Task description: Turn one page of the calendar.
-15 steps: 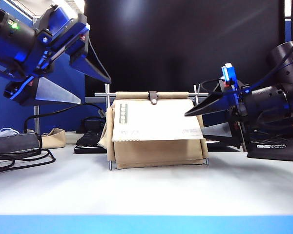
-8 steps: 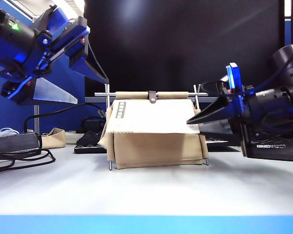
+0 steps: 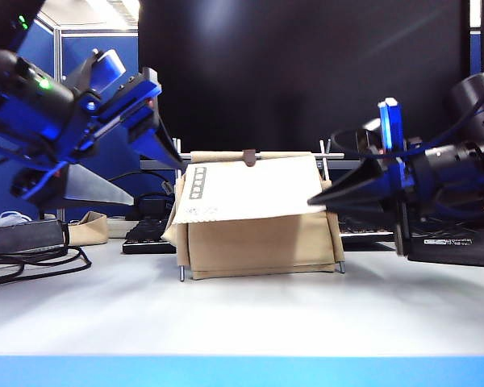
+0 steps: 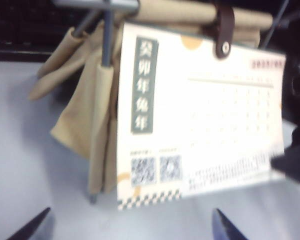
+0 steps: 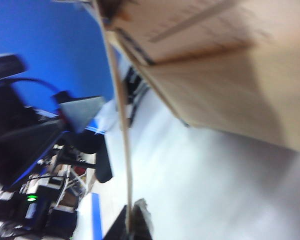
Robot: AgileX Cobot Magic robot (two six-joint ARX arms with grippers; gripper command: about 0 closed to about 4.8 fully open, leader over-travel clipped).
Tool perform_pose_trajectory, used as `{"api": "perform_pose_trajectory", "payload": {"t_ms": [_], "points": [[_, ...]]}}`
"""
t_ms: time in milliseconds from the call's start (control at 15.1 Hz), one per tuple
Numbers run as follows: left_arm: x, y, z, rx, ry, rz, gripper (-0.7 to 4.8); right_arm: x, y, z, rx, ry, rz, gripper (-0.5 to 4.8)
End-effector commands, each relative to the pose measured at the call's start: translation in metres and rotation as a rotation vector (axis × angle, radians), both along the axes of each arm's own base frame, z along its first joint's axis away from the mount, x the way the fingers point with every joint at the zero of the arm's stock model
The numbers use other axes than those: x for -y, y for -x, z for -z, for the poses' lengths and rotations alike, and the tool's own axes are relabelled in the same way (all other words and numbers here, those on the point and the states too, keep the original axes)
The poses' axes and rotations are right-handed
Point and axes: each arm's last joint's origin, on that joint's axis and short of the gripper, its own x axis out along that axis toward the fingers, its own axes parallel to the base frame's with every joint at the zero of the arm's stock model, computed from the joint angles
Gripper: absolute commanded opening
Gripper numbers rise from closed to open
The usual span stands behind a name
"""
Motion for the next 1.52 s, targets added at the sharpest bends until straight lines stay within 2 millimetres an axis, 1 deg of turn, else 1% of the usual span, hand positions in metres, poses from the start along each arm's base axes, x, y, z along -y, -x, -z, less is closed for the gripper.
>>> {"api": "perform_pose_trajectory", "payload": {"t_ms": [66,132,199,331,397,662,794,860,926,1059,1125,1257,1324,1456,1522], "points": [[-0.009,-0.013,-0.005,0.035,0.072,-0.066,4.09,-0.001,-0.003,-0.014,0.060,-0.062,-0.035,-0.01],[-0.017,-0.018,-0.004,0.023,0.081,-0.098,4.34,-0.001,-0.004,-0.018,0.066,-0.078,-0.036,-0.01],[-0.023,-0.022,-0.003,-0.006,0.115,-0.111,4.76,-0.002,-0.004,-0.020,0.075,-0.086,-0.034,-0.01],[-0.036,-0.030,-0.001,-0.055,0.190,-0.123,4.79,-0.001,-0.004,-0.021,0.075,-0.089,-0.033,-0.01],[-0.039,-0.033,0.000,-0.073,0.230,-0.099,4.79,-0.001,-0.004,-0.021,0.074,-0.092,-0.042,-0.01],[-0.030,-0.046,0.004,-0.183,0.422,0.022,4.79,-0.001,-0.004,-0.021,0.064,-0.095,-0.047,-0.01],[-0.025,-0.053,0.010,-0.224,0.469,0.074,4.79,-0.001,-0.004,-0.021,0.064,-0.094,-0.047,-0.01],[-0.025,-0.053,0.010,-0.241,0.489,0.072,4.79,-0.001,-0.004,-0.021,0.064,-0.094,-0.046,-0.01],[-0.024,-0.053,0.010,-0.254,0.505,0.067,4.63,-0.001,-0.004,-0.021,0.065,-0.094,-0.044,-0.01],[-0.021,-0.051,0.010,-0.273,0.520,0.106,2.68,-0.001,-0.004,-0.021,0.067,-0.094,-0.042,-0.01],[-0.020,-0.051,0.011,-0.284,0.523,0.116,2.68,-0.001,-0.004,-0.021,0.067,-0.094,-0.042,-0.01],[-0.012,-0.051,0.020,-0.337,0.522,0.145,2.71,-0.001,-0.004,-0.021,0.067,-0.093,-0.040,-0.01],[-0.005,-0.052,0.027,-0.360,0.512,0.164,3.08,-0.001,-0.004,-0.021,0.066,-0.094,-0.043,-0.01],[-0.002,-0.054,0.027,-0.354,0.508,0.157,3.08,-0.001,-0.004,-0.021,0.065,-0.094,-0.044,-0.01],[0.001,-0.055,0.025,-0.340,0.510,0.153,2.97,-0.001,-0.004,-0.021,0.065,-0.094,-0.044,-0.01]]}}
